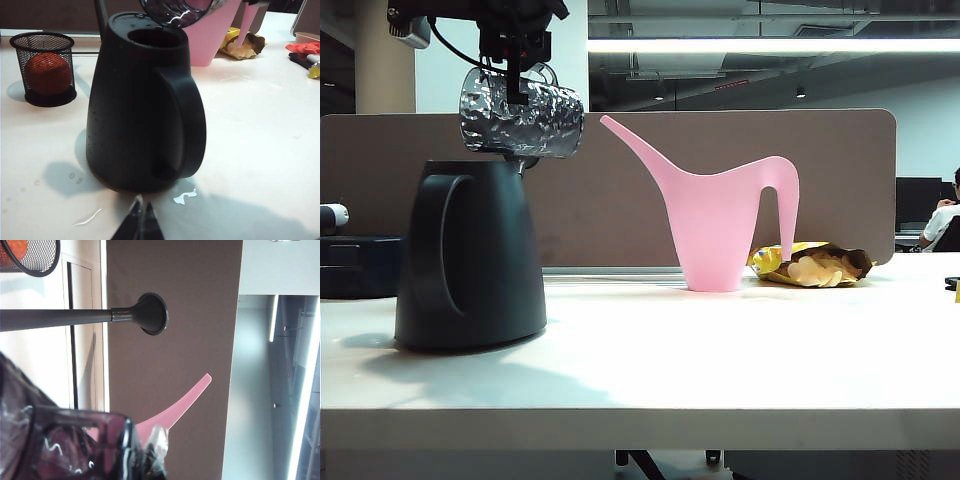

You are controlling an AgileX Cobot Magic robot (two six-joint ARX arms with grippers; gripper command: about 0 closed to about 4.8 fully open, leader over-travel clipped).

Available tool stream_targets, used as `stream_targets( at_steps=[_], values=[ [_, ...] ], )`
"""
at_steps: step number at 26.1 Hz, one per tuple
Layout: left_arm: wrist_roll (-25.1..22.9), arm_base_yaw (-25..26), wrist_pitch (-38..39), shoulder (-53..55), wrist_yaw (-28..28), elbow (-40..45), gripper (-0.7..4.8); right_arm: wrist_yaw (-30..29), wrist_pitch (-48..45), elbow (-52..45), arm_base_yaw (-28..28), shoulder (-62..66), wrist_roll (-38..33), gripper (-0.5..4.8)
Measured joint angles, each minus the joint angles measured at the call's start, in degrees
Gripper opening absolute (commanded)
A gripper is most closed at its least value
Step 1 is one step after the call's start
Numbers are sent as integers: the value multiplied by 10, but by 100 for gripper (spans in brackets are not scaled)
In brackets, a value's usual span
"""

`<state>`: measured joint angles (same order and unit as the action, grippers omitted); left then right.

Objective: Pour the water from the cup into the kettle.

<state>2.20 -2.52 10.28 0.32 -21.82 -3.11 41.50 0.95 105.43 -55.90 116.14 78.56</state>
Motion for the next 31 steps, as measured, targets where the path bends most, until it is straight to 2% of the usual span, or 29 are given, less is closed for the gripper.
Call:
stream_targets(
  at_steps=[11, 16, 25, 26, 31],
  values=[
    [0, 0, 0, 0, 0, 0, -5, 5, 1, -1, 7, -21, -5, -7],
    [0, 0, -2, 0, 8, 0, -5, 5, 4, -1, 26, -48, -40, -6],
    [0, 1, -16, 0, 15, 0, -5, -9, 97, -1, 94, -119, -252, -7],
    [0, 1, -17, 0, 15, 0, -5, -23, 125, -1, 110, -131, -303, -7],
    [0, 1, -17, 0, 15, 0, -5, -84, 172, -1, 152, -146, -435, -7]
  ],
)
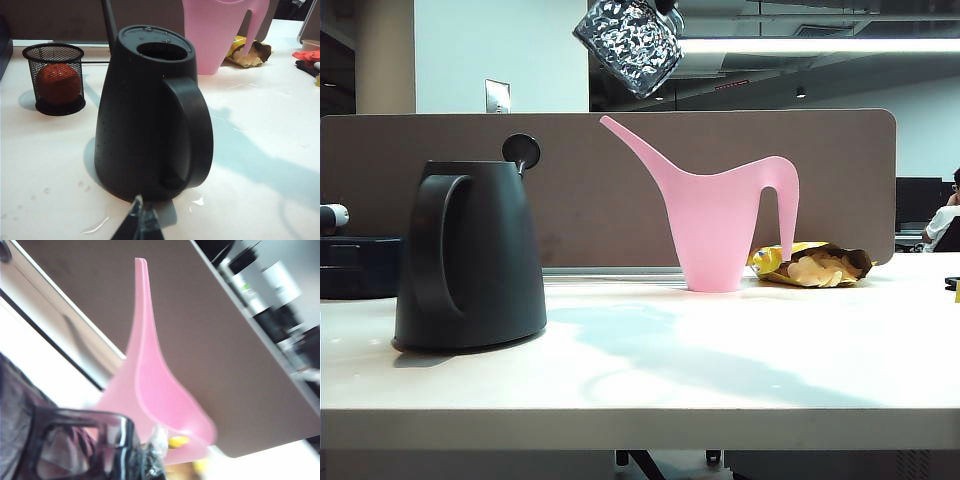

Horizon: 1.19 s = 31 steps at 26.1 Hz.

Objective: Pour the water from the cup into the kettle.

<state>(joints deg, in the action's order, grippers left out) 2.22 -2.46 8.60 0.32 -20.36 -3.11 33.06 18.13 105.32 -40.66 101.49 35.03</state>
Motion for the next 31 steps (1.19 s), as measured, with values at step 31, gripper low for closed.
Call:
stream_targets(
  at_steps=[31],
  values=[
    [2, 0, 0, 0, 0, 0, -5, -260, -238, -372, 159, -4, -400, -7]
  ],
)
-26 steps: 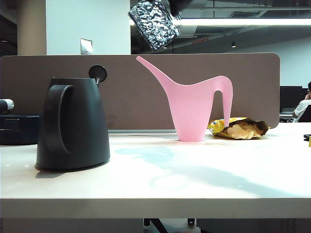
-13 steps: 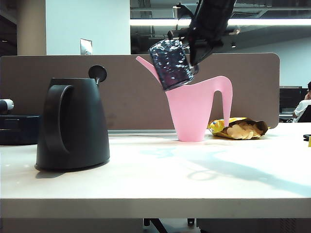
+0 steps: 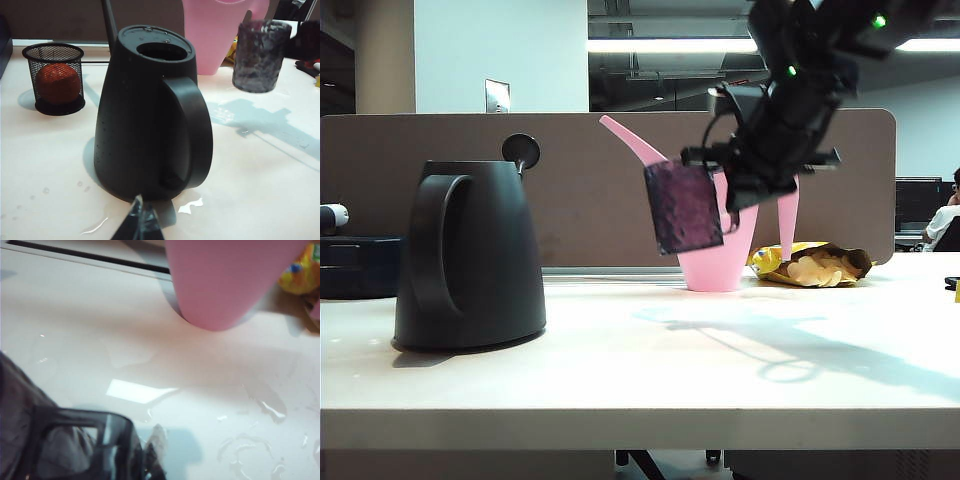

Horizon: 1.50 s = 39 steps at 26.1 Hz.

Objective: Pour the water from the cup into the kettle.

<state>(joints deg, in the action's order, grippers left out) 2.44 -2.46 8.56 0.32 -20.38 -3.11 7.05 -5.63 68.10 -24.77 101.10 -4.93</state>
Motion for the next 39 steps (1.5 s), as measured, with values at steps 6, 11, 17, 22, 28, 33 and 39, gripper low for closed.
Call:
stream_targets(
  at_steps=[6, 11, 17, 22, 28, 33, 39],
  values=[
    [0, 0, 0, 0, 0, 0, -5, -7, -145, -98, 10, 0, -49, -7],
    [0, 0, -2, 0, 0, 0, -5, -6, -207, -156, 16, 7, -52, -7],
    [0, 0, -3, 0, 0, 0, -5, -6, -256, -161, 15, 41, -53, -7],
    [0, 0, -6, 0, 0, 0, -5, -7, -270, -161, 15, 64, -53, -7],
    [0, 0, -7, 0, 0, 0, -5, 4, -285, -160, 15, 83, -54, -7],
    [0, 0, -8, 0, 0, 0, -5, 13, -287, -157, 15, 92, -58, 64],
    [0, 0, -11, 0, 0, 0, -5, 18, -236, -158, 15, 70, -57, 65]
  ],
)
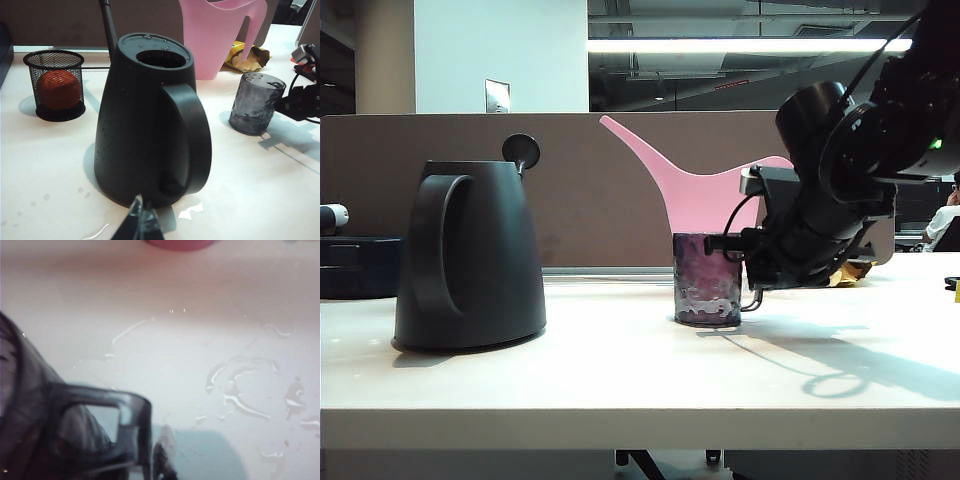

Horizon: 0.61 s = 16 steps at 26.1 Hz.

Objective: Pour the water from the cup into the kettle.

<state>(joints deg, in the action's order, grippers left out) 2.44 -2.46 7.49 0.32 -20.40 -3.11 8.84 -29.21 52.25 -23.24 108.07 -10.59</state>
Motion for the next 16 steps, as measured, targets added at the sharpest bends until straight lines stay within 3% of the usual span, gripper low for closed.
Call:
stream_targets(
  at_steps=[16],
  values=[
    [0, 0, -5, 0, 0, 0, -5, 7, 140, 0, 0, -74, 0, 62]
  ],
)
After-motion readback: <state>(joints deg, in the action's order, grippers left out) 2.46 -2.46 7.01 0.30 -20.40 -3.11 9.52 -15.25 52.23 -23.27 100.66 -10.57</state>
